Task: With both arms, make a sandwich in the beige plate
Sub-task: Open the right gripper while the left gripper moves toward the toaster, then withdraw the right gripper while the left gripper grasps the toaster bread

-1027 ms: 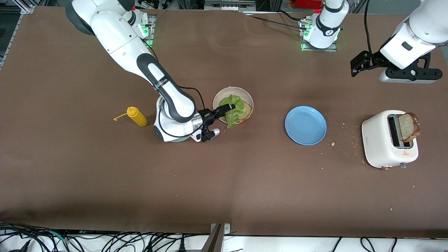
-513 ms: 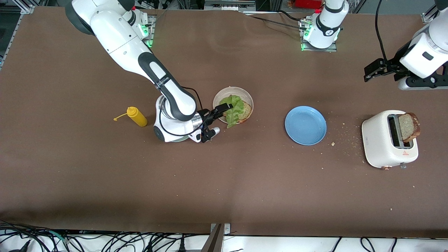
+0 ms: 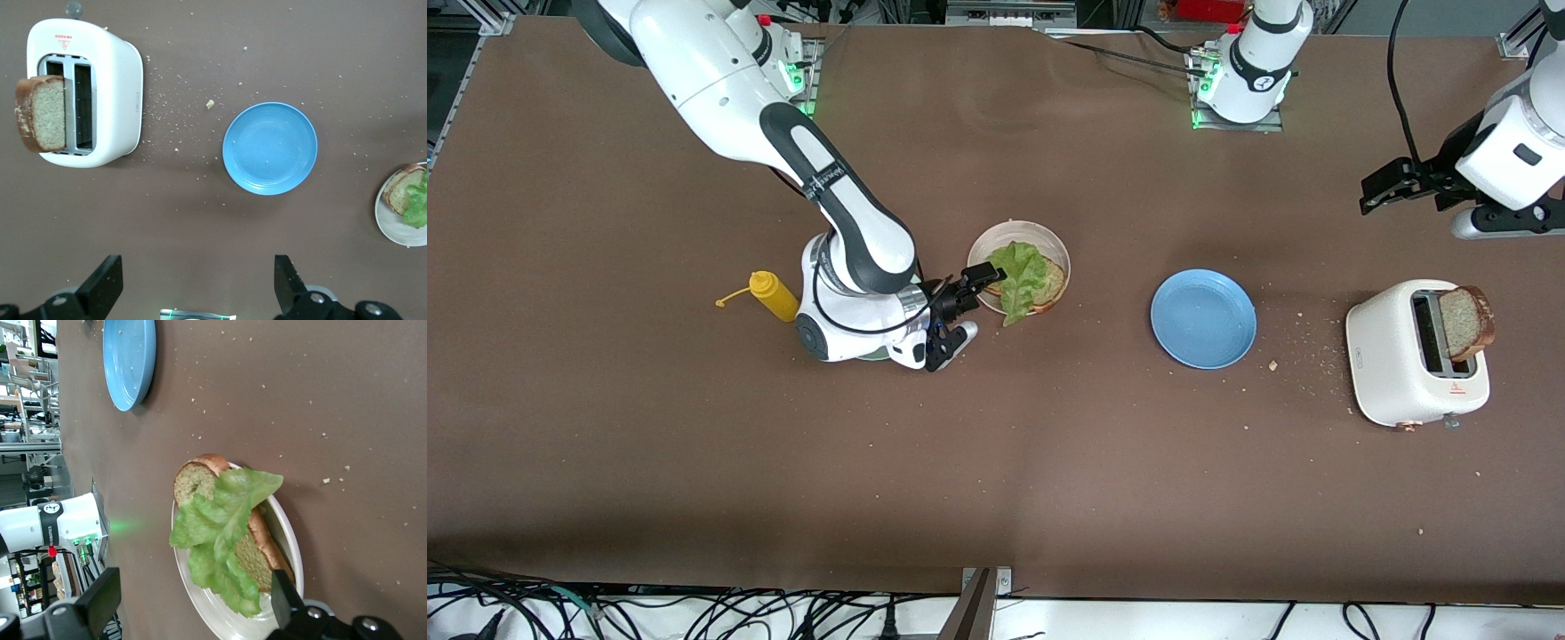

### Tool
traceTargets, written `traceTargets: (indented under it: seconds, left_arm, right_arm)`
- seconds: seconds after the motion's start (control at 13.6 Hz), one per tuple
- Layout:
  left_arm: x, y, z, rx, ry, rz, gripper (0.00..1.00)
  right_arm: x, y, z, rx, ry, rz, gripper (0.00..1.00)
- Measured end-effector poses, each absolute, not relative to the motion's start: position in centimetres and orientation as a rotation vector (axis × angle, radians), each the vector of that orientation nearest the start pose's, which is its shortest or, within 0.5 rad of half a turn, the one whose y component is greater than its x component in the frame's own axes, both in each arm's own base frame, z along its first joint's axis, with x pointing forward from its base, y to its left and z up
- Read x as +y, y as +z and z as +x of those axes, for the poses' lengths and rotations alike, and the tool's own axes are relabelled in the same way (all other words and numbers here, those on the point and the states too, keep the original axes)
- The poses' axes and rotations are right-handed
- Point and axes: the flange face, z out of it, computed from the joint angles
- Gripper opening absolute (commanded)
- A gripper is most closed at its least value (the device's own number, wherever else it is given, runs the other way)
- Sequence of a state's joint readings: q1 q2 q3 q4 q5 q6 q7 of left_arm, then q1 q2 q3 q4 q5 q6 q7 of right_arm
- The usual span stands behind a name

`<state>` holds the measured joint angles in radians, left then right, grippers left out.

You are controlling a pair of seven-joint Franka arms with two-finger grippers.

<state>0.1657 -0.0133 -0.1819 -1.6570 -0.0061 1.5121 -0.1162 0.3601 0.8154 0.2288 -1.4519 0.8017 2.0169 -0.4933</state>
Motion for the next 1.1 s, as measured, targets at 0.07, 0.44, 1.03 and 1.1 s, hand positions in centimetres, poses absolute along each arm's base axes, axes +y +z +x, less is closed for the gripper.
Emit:
traceTargets:
  seconds: [0.07, 0.44, 1.03, 1.1]
  left_arm:
    - [0.3, 58.1, 54.6, -0.191, 0.217, -3.128, 1.00]
    - [6.7, 54.1, 57.8, -0.281, 0.259, -3.002, 1.00]
    - [22.0, 44.6, 60.7, -0.116, 0.150, -3.078, 1.00]
    - [23.4, 43.1, 60.9, -0.075, 0.130, -3.103, 1.00]
  right_arm:
    - [40.3, 21.9, 58.3, -0.683, 0.320, -2.220, 1.00]
    - [39.0, 29.3, 58.4, -0.762, 0.363, -2.489, 1.00]
    - [27.3, 40.2, 60.1, -0.638, 0.390, -2.800, 1.00]
    - [25.2, 40.8, 60.3, -0.615, 0.389, -2.831, 1.00]
